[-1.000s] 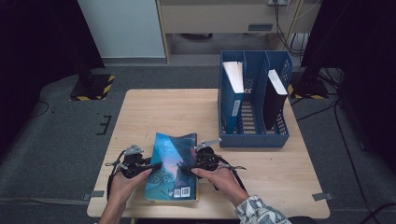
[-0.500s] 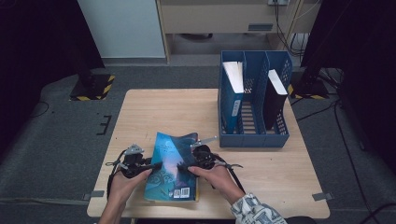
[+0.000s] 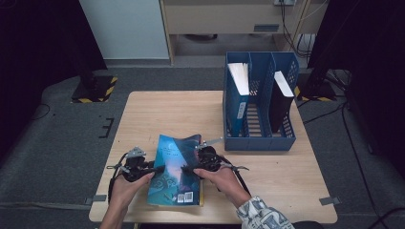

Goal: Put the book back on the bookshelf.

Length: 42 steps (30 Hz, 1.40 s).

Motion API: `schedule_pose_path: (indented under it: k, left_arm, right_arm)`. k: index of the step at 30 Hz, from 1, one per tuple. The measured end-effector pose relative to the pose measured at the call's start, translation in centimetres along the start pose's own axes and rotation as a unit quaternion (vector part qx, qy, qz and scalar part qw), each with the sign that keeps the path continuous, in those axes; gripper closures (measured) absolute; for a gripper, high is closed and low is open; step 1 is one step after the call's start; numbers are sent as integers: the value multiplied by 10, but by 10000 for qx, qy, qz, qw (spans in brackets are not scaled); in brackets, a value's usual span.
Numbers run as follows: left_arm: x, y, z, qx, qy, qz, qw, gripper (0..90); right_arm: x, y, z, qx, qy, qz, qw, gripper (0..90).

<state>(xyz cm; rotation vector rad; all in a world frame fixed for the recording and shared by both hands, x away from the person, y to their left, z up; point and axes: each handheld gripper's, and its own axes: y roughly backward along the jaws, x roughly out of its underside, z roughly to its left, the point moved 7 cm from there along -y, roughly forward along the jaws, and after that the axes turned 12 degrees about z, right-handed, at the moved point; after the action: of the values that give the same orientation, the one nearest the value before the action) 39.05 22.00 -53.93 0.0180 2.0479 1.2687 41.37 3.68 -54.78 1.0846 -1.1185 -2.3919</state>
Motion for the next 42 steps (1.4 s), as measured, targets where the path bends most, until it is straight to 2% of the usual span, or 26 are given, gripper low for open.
schedule_pose_path:
  k: [3, 11, 18, 31, 42]
  left_arm:
    - [-1, 2, 0, 9, -19, -6, 10000, 562]
    - [-3, 5, 0, 1, -22, -27, 10000, 575]
    - [-8, 11, 0, -11, -40, -129, 9999, 594]
    - [-15, 16, 2, -25, -45, -129, 9999, 615]
    - [-30, 26, 8, -107, -139, -87, 9998, 646]
  right_arm:
    - [-2, 1, 1, 32, 65, 6, 10000, 459]
    - [-6, 4, 2, 36, 57, -10, 10000, 490]
    - [-14, 11, 1, 111, 126, -65, 9998, 522]
    - [-24, 19, 3, 228, 215, -55, 9995, 548]
    - [-40, 27, 3, 351, 301, -167, 9988, 581]
